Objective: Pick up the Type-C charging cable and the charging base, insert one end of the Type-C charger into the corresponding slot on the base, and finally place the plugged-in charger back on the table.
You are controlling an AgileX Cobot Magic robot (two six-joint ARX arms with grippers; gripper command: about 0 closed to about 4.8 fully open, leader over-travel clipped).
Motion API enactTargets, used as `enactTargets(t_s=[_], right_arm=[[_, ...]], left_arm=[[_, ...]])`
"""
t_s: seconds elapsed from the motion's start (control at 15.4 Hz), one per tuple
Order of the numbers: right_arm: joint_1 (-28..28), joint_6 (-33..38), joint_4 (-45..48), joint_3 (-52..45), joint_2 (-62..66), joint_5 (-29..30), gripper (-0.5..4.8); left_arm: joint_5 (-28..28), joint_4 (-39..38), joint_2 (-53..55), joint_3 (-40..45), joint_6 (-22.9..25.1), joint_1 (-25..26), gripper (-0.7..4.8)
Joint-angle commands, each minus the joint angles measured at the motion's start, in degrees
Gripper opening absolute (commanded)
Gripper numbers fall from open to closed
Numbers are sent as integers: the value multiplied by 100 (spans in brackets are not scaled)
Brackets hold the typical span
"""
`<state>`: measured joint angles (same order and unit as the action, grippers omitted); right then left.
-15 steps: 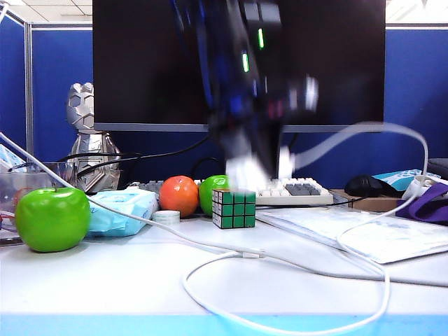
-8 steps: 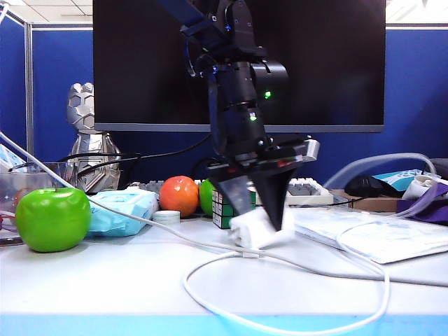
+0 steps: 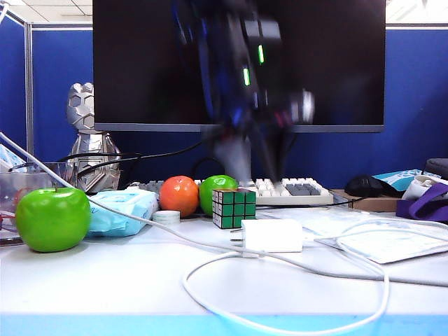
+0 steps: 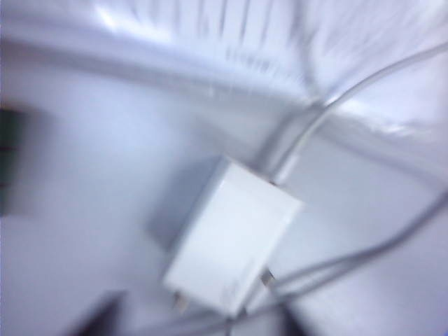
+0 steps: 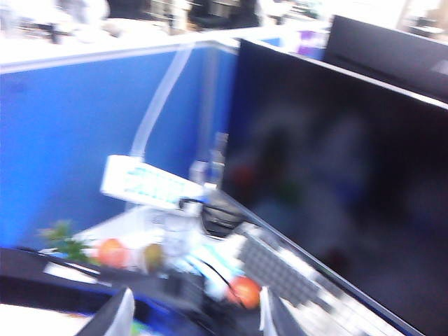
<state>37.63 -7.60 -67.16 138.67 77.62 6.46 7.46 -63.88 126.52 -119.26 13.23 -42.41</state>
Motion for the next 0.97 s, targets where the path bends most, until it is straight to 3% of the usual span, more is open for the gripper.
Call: enactTargets(t_s=[0.06,0.13,0.19,0.32,0.39,0.52,0.71,0.84,0.97], right_arm=[[0,-13,48,15,-83,-396,200],[0,-13,39,15,-111,-483,197],[0,-15,-4,15,-133,-693,152],[0,-13,-122,15,-190,-833,-9],[0,-13,-234,15,-212,-833,-5],[0,-13,-507,13,-216,-850,-5],[0,-4,-844,13,-249,-846,-6],[0,22,-1156,13,-308,-848,-6],[2,195,-1202,-146,-525,-813,-6]], left_arm=[[15,-68,-638,-35,-63,-9,131],[26,-90,-1008,-35,-85,-11,65],[44,-72,-1528,-37,-214,-11,47],[291,-74,-2319,-39,-299,-9,9],[590,11,-2859,-44,-457,-11,-6],[1904,463,-3993,-216,-804,-9,-6],[3069,1268,-4979,-219,-809,-9,-6],[3195,1399,-5565,-219,-782,-9,-5],[2739,1139,-5923,-216,-785,-9,-4]])
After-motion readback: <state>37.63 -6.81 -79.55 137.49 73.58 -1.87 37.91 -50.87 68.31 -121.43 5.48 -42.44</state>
